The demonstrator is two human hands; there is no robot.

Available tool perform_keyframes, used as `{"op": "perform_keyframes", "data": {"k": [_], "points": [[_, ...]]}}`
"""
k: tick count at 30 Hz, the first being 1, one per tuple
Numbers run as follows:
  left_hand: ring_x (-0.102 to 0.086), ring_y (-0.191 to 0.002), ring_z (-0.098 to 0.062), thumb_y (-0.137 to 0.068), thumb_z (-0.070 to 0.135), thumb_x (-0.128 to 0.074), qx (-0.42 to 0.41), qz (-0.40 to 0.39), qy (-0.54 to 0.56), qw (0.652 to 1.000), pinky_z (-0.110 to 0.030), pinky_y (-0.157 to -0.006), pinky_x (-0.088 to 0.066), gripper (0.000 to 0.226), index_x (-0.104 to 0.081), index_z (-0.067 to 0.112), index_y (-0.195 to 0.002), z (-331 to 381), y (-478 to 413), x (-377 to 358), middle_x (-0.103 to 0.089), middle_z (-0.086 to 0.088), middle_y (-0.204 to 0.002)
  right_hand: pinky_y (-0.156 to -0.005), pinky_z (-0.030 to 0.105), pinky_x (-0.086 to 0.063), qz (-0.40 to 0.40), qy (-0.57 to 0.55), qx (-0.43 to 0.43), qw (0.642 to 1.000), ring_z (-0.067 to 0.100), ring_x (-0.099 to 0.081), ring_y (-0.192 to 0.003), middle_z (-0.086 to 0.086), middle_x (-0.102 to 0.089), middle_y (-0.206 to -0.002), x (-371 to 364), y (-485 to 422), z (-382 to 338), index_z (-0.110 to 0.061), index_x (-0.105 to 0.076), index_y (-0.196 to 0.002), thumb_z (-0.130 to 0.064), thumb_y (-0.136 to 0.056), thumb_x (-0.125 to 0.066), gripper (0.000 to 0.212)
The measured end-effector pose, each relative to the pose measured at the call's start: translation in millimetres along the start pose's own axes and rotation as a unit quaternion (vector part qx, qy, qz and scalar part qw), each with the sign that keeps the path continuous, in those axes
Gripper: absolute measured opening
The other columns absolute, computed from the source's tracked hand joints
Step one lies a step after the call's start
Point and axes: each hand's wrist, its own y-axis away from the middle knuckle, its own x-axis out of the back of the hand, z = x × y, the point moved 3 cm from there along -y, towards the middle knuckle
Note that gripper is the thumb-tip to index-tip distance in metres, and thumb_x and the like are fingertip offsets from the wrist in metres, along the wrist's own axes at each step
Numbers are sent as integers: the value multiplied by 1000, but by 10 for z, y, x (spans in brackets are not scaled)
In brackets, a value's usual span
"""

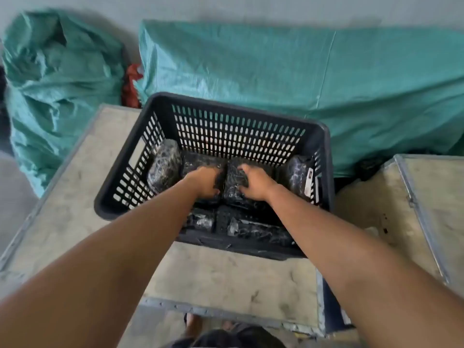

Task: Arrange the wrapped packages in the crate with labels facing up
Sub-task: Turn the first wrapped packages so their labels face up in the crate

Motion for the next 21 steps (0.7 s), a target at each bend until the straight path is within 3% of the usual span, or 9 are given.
{"op": "perform_keyframes", "data": {"k": [2, 4, 6, 8, 11, 15, 18, 21], "points": [[-25, -149, -37, -87, 31, -74, 9, -29, -14, 999, -52, -115, -34, 93, -18, 17, -161, -27, -70, -52, -22, -16, -165, -114, 52, -37, -17, 26, -13, 999, 41, -32, -146, 21, -33, -158, -94, -42, 80, -17, -29, -158, -39, -85, -80, 92], [-2, -154, -36, -88, 31, -75, 22, -40, -17, 999, -56, -119, -24, 103, -4, 20, -162, -93, -113, -101, 2, -12, -169, -121, 63, -18, -38, 54, -39, 997, 44, -2, -155, 18, -1, -169, -233, -18, 195, -23, -17, -163, -48, -80, -84, 110], [3, -154, -36, -88, 30, -75, 27, -47, -17, 998, -56, -120, -22, 105, -1, 22, -162, -154, -152, -135, 7, -11, -169, -120, 66, -9, -58, 104, -42, 992, 43, 13, -154, 15, 16, -169, -355, -3, 239, -28, -8, -164, -54, -72, -87, 124], [1, -154, -38, -89, 23, -75, 32, -46, -10, 998, -56, -121, -21, 103, -2, 24, -162, -224, -146, -160, 5, -11, -169, -119, 65, -8, -61, 139, -49, 987, 43, 18, -153, 15, 22, -168, -406, -2, 250, -29, 0, -164, -54, -63, -92, 138], [-6, -153, -40, -88, 17, -75, 27, -51, -25, 998, -56, -119, -25, 103, -4, 25, -162, -277, -155, -222, 3, -11, -169, -119, 65, -14, -49, 190, -57, 979, 46, 15, -153, 18, 22, -167, -429, -7, 209, -28, 6, -163, -42, -64, -95, 142], [-4, -153, -40, -89, 10, -71, 21, -75, -56, 995, -56, -119, -27, 100, -5, 30, -161, -279, -190, -297, 6, -5, -170, -117, 71, -16, -4, 152, -54, 987, 50, 10, -152, 22, 12, -168, -394, -39, 155, -27, -9, -163, 9, -77, -80, 118], [-1, -153, -41, -88, -4, -66, 19, -74, -56, 996, -57, -119, -25, 101, -6, 32, -161, -285, -232, -310, 6, -5, -170, -119, 68, -12, -14, 101, -56, 993, 48, 5, -153, 19, 7, -170, -281, -60, 157, -28, -15, -164, 8, -77, -82, 115], [0, -153, -41, -87, -7, -65, 23, -75, -39, 996, -56, -119, -27, 100, -10, 32, -161, -293, -257, -303, 4, -4, -170, -119, 54, -31, -31, 44, -50, 997, 43, -31, -148, 14, -26, -165, -82, -75, 127, -29, -31, -159, -3, -73, -87, 106]]}}
